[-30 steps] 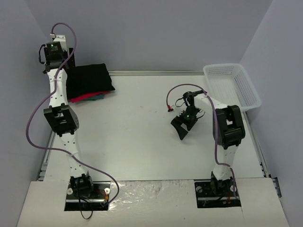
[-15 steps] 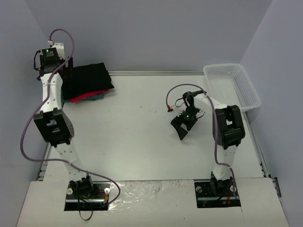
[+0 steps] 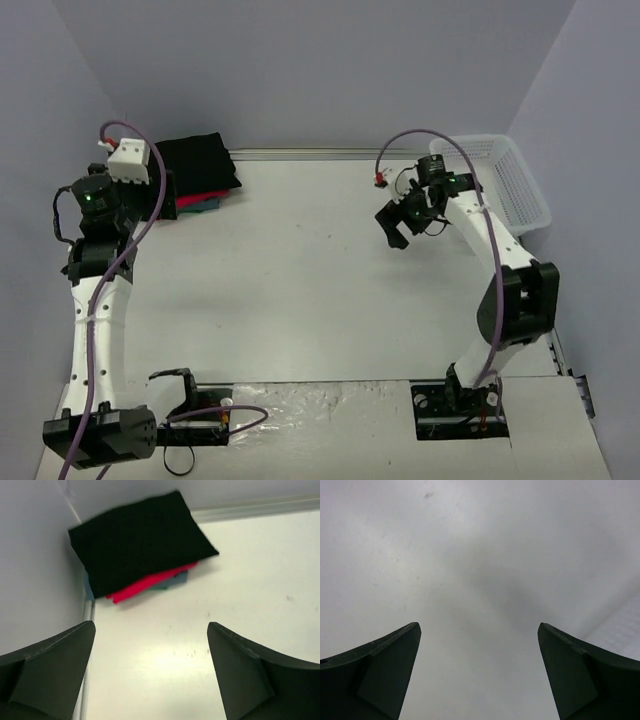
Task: Fold and stack the t-shirts
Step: Put the neatly folded tshirt into the corner of the board with the left arm
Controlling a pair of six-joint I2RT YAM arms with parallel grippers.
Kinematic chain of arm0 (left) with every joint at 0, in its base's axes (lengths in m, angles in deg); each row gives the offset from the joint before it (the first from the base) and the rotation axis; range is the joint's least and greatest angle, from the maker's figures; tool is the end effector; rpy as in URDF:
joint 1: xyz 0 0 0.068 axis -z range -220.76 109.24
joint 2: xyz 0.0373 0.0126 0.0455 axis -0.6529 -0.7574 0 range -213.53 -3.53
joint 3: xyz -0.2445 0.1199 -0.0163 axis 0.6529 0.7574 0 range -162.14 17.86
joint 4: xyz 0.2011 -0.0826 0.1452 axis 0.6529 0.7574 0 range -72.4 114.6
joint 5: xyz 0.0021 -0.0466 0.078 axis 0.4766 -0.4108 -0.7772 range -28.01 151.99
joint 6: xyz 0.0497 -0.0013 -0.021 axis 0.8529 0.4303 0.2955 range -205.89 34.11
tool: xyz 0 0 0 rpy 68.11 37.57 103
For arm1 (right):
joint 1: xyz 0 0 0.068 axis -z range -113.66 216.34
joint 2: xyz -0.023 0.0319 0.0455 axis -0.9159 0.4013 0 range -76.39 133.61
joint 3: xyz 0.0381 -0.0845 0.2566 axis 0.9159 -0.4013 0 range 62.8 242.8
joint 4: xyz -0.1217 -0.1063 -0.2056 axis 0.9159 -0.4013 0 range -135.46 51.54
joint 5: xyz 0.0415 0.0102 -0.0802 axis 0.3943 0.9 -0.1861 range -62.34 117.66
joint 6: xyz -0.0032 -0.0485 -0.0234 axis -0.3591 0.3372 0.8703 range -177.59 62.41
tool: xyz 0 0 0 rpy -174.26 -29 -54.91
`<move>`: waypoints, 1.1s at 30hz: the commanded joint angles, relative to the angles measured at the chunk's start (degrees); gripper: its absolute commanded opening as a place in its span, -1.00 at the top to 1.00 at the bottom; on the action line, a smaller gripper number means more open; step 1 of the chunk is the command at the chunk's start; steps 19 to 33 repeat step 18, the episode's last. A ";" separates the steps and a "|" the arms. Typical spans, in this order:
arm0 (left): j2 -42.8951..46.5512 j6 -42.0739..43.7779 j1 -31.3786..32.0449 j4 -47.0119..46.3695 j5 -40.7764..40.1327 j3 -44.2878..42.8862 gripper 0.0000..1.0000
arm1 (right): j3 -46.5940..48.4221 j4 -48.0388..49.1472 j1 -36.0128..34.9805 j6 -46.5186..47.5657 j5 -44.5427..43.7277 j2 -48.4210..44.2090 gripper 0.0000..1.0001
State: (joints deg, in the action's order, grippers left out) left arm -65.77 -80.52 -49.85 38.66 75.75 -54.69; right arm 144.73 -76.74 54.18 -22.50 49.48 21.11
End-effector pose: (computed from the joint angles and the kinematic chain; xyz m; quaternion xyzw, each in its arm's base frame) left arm 0.2324 0.0285 0.4296 0.0516 0.7667 -0.0119 0.6398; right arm 0.3586 0.0907 0.2809 -0.4279 0.8317 0.1157 0.3344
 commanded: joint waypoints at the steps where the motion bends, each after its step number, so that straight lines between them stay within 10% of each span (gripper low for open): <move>1: -0.78 -0.09 -0.24 0.74 2.58 6.61 -0.89 | 3.06 2.85 1.61 -2.22 -0.03 -7.83 -1.00; 11: 2.73 -0.62 0.20 -1.72 5.32 15.59 -0.89 | -3.26 19.20 2.67 -16.72 -16.81 -21.62 -1.00; 33: 8.53 -2.02 -2.78 -5.33 8.39 21.22 -0.89 | -12.14 25.10 10.83 -19.53 -7.70 -28.58 -1.00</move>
